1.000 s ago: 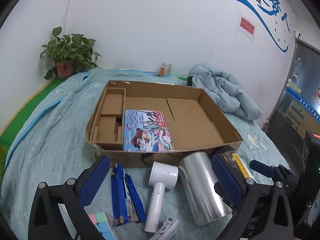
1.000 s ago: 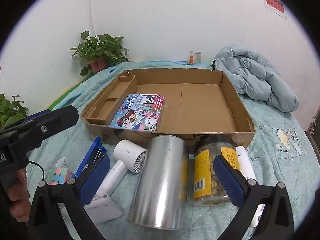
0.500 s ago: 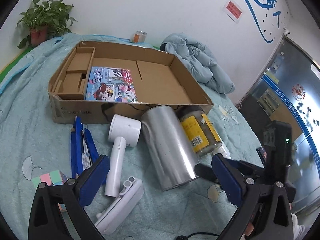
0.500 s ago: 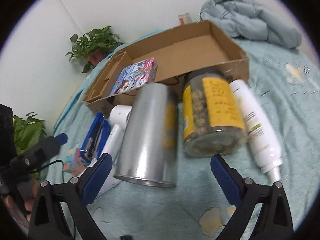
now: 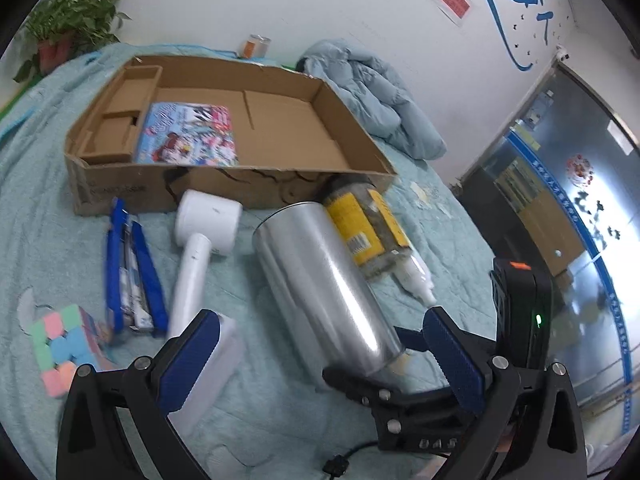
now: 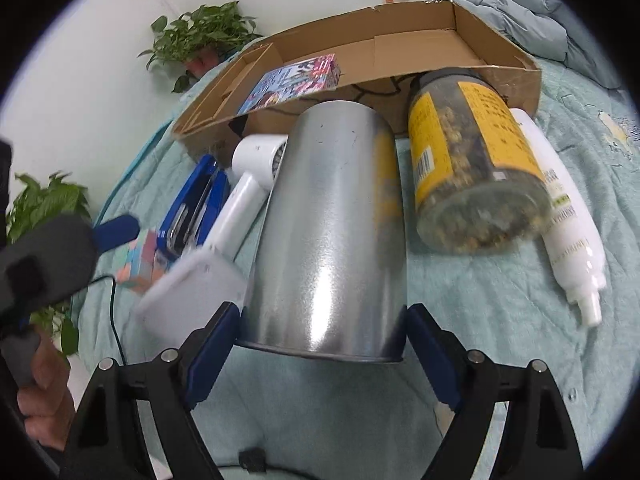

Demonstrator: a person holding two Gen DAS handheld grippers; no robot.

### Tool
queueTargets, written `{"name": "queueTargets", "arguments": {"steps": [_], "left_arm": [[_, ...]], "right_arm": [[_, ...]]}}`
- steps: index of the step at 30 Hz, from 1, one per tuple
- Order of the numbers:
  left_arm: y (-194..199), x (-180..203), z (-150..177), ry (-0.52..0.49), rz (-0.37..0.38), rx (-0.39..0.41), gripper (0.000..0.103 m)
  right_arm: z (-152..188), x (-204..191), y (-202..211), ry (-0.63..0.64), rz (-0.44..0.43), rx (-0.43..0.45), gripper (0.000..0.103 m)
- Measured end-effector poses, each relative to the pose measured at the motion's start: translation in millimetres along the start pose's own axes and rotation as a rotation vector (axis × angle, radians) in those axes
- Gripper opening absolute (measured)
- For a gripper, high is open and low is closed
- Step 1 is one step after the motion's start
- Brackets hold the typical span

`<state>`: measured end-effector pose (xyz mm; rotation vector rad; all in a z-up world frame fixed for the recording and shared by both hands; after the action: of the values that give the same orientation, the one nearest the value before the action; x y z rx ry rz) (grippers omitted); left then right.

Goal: Organize rigid objects
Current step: 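Grasp the silver metal can with both grippers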

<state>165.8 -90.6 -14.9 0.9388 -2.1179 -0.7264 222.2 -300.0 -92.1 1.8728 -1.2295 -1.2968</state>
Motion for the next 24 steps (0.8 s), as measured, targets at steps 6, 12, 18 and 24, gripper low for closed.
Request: {"name": "queueTargets", "arguments": {"steps": [6,12,18,24], "left_arm": [[-20,20,29,0.072,0.12,-0.097,0.102],[-35,23,48,0.091,0.117,-0.154,0.101],[-50,9,57,0.146,0.098,-0.213,0.1],[-64,0,67,0.169,0.061,-0.26,0.095]], "right_arm": [[48,-14,38,0.182,0.005,-0.055,0.085],[34,16,48,-0.05,-0.187,-0.076,0.085],[38,11,17,-0.081,-0.282,-0.193,0.08],[48,-16,3,-0.008,-0.245,-0.216,0.083]]}}
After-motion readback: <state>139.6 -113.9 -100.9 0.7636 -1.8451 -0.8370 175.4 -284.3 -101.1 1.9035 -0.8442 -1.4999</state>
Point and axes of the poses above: each gripper's, at about its wrist camera, not at the fingertips, and y roughly against the way its jaws point, x to its right, z to its underside, the point moved 5 cm from there along -y, roughly the way its jaws point, and after that the axes turned 8 degrees about -y, right-handed, at the moved point
